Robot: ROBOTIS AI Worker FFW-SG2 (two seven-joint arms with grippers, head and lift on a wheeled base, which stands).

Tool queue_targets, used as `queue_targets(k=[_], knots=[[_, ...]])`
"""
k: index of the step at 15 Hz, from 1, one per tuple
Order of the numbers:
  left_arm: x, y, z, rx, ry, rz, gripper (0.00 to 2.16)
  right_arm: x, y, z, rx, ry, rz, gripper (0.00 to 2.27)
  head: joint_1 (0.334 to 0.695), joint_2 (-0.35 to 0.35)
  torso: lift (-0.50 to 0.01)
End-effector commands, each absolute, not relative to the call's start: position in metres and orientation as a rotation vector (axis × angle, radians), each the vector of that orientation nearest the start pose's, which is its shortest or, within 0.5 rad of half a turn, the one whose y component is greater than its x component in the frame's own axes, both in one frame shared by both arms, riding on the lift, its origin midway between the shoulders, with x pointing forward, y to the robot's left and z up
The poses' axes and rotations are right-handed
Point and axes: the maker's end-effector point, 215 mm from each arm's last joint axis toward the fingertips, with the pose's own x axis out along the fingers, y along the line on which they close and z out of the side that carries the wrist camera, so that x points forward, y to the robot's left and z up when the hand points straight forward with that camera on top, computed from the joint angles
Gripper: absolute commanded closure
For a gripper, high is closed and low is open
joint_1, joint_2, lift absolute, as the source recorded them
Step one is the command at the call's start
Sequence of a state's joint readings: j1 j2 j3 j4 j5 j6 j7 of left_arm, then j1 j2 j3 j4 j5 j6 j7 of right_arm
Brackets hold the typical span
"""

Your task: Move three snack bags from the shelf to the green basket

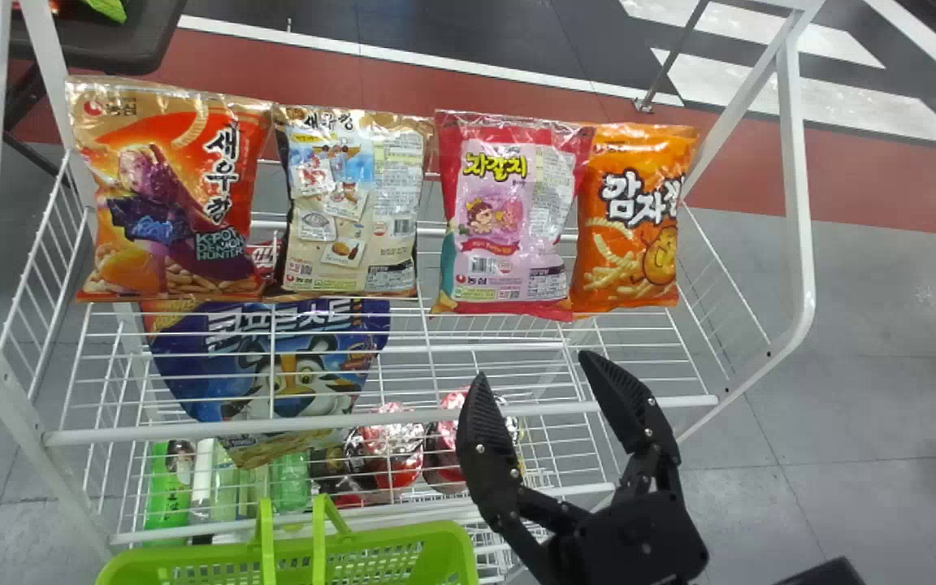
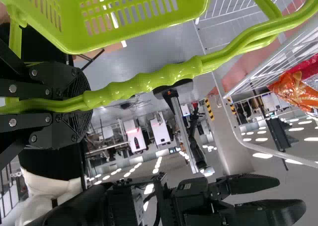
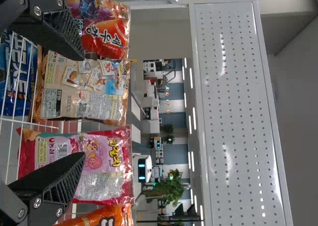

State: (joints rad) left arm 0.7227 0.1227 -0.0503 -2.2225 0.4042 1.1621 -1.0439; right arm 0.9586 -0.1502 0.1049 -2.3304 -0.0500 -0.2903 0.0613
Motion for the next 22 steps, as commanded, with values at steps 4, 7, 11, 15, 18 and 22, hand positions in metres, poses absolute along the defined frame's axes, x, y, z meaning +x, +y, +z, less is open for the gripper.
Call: queue_targets(k=[4, 7, 11, 15, 18, 22], knots=[[0.118, -0.013, -0.425, -0.858, 1.039, -1.192, 1.55, 0.372, -0.109, -0.298, 0.083, -0.034, 0.311, 0.14, 0.695, -0.350, -0.048], [0.116, -0.010, -0.425, -0.841, 1.049, -1.198, 1.55, 0.415, -0.069, -0.319, 0.070, 0.026, 0.377, 0.14, 0.695, -0.290, -0.048], [0.112, -0.008, -0.428, -0.831, 1.063, -1.202, 1.55, 0.469, -0.005, -0.310, 0.023, 0.025, 0.479, 0.14, 0.695, -0.117, -0.048], [0.112, -0.008, -0.428, -0.827, 1.065, -1.202, 1.55, 0.503, 0.041, -0.312, 0.028, 0.067, 0.527, 0.14, 0.695, 0.013, -0.048], [0.114, -0.007, -0.426, -0.827, 1.062, -1.215, 1.55, 0.525, 0.058, -0.332, 0.015, 0.125, 0.541, 0.14, 0.695, 0.061, -0.048], [0.116, -0.006, -0.427, -0.834, 1.064, -1.224, 1.55, 0.540, 0.075, -0.344, 0.003, 0.184, 0.599, 0.41, 0.695, 0.104, -0.048]])
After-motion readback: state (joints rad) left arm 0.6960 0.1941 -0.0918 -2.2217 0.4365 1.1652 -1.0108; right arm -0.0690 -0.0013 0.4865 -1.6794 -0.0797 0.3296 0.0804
